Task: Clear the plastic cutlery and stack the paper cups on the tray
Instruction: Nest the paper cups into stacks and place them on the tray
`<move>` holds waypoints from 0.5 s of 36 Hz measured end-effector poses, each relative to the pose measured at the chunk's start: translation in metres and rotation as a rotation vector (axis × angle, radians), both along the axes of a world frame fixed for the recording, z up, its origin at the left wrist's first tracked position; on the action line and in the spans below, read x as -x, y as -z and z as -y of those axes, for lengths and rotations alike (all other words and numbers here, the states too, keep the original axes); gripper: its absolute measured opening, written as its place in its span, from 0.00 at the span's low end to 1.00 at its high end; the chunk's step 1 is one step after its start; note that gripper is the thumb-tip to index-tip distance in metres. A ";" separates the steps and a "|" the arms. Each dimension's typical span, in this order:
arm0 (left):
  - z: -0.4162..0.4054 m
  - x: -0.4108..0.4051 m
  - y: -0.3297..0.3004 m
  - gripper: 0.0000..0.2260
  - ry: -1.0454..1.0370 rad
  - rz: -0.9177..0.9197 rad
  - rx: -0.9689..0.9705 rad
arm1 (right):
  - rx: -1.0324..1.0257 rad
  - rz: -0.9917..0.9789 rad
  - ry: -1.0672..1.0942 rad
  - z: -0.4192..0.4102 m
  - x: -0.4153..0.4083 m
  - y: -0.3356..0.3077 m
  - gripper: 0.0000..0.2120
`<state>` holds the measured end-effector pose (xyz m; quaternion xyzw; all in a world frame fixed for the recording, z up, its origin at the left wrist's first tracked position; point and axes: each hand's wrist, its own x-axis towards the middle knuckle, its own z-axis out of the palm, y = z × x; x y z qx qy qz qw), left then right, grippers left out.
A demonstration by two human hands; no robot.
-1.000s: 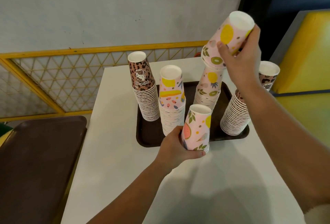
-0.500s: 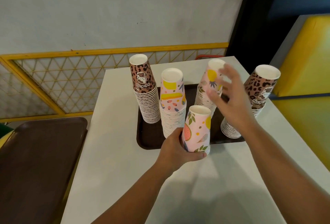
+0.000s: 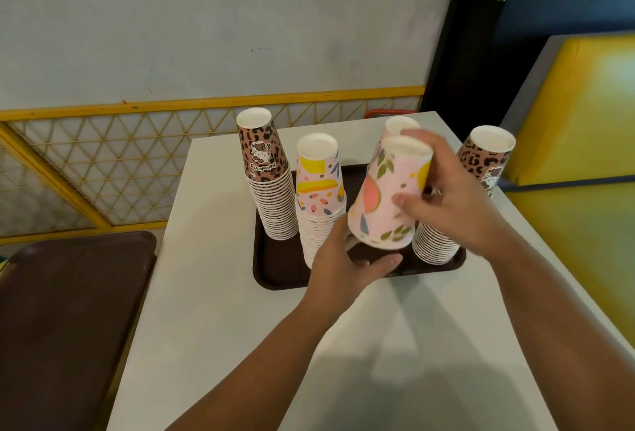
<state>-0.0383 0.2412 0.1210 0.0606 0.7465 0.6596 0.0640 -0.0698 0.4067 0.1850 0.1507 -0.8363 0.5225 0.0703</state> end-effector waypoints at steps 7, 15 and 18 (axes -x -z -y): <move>-0.023 0.026 -0.041 0.32 -0.039 -0.112 -0.085 | 0.163 -0.369 0.263 0.000 0.026 -0.046 0.35; -0.055 0.067 -0.085 0.25 -0.194 -0.203 -0.110 | 0.083 -0.457 0.481 0.010 0.078 -0.053 0.37; -0.063 0.081 -0.087 0.24 -0.208 -0.201 -0.144 | 0.053 -0.391 0.492 0.011 0.094 -0.039 0.38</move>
